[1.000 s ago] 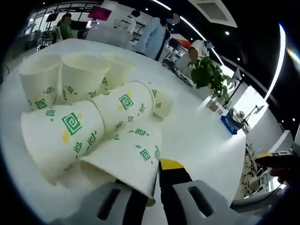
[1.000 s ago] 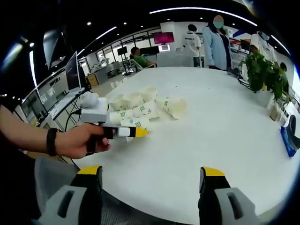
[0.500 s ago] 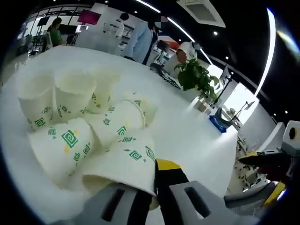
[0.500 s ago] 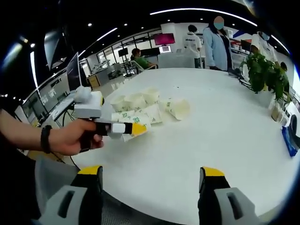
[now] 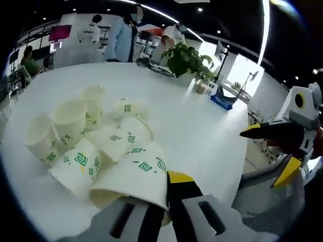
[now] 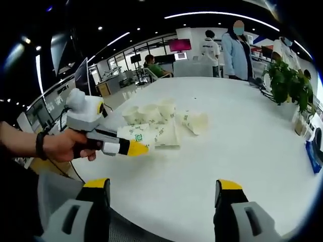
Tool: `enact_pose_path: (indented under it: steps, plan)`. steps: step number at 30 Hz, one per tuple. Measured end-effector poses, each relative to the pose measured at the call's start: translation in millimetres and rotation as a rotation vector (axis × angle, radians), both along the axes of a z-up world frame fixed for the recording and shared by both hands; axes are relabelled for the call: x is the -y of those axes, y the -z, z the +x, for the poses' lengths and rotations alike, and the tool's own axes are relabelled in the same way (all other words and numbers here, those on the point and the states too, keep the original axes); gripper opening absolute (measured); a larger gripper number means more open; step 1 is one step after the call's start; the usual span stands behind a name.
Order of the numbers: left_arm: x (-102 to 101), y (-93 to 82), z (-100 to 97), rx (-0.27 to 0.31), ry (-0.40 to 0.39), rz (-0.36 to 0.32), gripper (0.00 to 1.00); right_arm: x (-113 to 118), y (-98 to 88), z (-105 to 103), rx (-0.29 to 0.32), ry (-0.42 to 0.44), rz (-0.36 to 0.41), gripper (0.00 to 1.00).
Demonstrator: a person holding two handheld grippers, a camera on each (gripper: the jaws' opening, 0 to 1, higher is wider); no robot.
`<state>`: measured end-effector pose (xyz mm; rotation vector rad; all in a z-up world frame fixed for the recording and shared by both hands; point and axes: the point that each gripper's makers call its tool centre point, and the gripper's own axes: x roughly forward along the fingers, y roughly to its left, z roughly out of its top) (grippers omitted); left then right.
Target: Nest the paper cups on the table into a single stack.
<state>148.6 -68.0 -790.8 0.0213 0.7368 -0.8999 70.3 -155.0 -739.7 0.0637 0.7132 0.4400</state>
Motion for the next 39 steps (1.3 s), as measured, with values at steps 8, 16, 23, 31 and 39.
enact_pose_path:
  steps: [8,16,23,31,39]
  plan:
    - [-12,-14.3,-26.4,0.032,0.204,0.152,0.00,-2,0.0,3,0.009,-0.007,0.004,0.87]
    - [-35,-3.9,-45.0,0.000,0.396,0.321,0.00,-4,0.1,2,0.014,-0.006,0.009,0.87]
    - [-52,3.7,-55.3,-0.020,0.519,0.467,0.00,-4,0.2,1,0.015,-0.005,0.014,0.87]
    - [-64,16.8,-59.0,-0.014,0.672,0.652,0.00,1,-0.2,1,0.020,0.005,0.016,0.87]
    - [-80,23.4,-52.9,-0.008,0.809,0.827,0.00,3,1.7,-1,0.019,0.016,0.023,0.87]
